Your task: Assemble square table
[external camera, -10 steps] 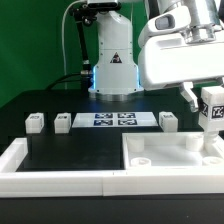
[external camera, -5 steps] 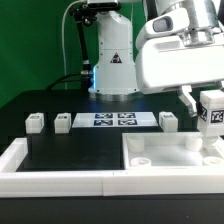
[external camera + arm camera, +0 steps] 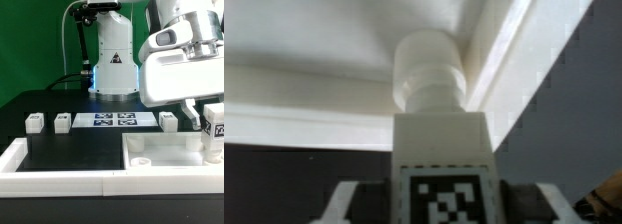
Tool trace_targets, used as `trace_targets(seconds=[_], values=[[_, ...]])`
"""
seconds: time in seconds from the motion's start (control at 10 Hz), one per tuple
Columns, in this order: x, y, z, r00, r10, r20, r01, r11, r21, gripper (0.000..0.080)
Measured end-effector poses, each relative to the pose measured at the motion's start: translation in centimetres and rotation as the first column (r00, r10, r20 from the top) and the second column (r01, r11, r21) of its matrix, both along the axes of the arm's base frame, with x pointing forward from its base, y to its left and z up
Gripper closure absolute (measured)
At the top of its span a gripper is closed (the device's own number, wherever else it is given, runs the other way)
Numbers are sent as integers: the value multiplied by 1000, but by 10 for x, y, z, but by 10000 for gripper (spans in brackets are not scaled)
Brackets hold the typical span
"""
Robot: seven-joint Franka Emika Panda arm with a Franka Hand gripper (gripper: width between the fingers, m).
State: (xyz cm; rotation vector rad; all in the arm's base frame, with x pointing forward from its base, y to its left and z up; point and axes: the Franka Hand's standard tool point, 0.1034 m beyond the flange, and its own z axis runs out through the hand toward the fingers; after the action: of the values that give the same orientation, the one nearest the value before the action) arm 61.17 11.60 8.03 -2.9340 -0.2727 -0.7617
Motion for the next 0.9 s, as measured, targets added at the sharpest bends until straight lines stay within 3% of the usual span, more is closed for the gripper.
trace_targets(seconds=[0.5,0.9], values=[[-4,-1,-12,1000,-3,-7,3,1000,-2,509],[-5,1,-13,998,-9,66,10,1000,-7,509]])
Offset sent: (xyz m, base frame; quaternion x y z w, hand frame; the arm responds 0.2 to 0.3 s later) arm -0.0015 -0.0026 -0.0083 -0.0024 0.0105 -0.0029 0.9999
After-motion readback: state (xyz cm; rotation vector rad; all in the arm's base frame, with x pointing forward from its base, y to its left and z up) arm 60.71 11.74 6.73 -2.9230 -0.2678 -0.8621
